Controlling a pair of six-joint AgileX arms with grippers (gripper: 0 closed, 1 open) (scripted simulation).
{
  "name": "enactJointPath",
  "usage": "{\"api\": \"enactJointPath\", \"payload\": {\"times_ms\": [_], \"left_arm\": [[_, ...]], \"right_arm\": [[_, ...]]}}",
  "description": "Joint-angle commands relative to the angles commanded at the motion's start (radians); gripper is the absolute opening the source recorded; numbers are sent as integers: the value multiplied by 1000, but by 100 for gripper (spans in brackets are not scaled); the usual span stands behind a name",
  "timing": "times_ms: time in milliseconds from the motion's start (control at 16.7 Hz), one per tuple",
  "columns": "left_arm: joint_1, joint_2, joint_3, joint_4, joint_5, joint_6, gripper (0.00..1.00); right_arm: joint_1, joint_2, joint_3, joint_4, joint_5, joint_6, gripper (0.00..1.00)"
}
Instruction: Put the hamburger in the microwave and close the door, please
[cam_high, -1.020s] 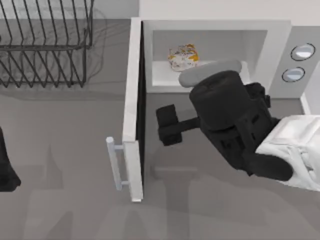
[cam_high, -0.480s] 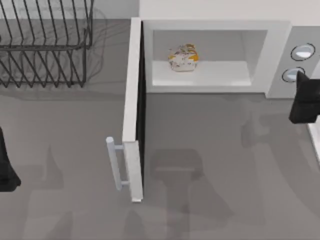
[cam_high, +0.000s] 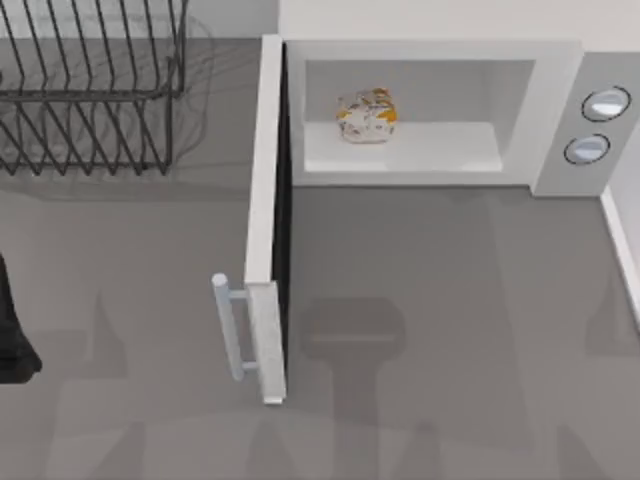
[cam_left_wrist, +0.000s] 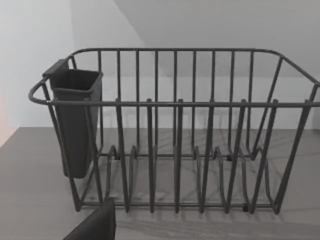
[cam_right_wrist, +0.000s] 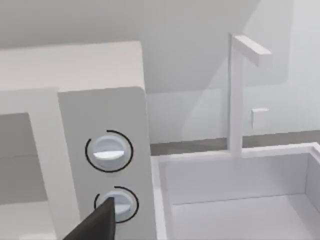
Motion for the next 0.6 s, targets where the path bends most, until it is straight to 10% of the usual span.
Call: {"api": "enactJointPath", "payload": {"times_ms": [600], "left_arm": [[0, 0, 0, 0, 0, 0, 92]], "right_arm": [[-57, -133, -109, -15, -129, -64, 100]]}}
